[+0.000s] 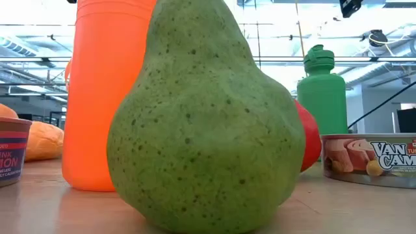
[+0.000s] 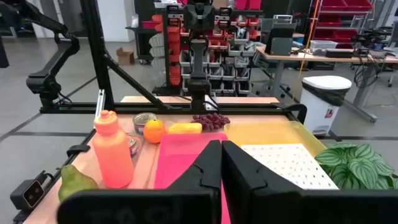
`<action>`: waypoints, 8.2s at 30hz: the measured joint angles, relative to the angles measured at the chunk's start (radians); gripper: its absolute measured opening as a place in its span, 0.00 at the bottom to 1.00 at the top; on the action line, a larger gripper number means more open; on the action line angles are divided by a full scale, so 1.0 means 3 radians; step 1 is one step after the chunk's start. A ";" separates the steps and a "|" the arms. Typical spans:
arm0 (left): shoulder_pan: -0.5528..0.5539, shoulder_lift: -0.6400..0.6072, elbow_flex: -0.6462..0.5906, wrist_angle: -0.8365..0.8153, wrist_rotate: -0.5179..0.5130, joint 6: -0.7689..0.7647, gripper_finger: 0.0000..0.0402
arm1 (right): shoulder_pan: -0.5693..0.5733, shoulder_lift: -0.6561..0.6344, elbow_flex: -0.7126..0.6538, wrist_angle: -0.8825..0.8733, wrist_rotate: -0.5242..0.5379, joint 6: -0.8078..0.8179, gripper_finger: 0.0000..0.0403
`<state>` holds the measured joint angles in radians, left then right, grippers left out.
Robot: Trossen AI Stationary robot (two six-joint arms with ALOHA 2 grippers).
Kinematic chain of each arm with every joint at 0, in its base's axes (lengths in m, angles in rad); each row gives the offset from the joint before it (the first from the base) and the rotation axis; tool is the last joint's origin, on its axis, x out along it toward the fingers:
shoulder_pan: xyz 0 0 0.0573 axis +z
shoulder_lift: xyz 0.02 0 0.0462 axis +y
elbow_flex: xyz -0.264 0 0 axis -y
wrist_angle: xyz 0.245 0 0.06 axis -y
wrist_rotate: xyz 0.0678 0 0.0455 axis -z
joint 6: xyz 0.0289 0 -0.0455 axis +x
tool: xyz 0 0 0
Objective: Pick & Place Food Item
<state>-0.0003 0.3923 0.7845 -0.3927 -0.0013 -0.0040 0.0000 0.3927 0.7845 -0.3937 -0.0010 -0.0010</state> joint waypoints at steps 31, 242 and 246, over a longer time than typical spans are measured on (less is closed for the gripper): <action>0.0000 0.0001 0.0000 0.0000 0.0000 0.0000 0.20 | 0.0000 0.0000 0.0000 0.0000 -0.0001 0.0000 0.00; -0.0001 -0.1133 -0.1331 0.0370 -0.0520 -0.0174 0.20 | 0.0092 0.0782 -0.1265 0.3868 -0.0451 0.0225 0.25; -0.0001 -0.1133 -0.1331 0.0370 -0.0520 -0.0178 0.20 | 0.0205 0.0873 -0.0822 0.2920 -0.0423 0.0127 0.51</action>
<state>-0.0005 0.0525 0.3851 -0.2817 -0.1574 -0.0574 0.0616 0.6547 0.5379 0.4822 -0.1278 0.0372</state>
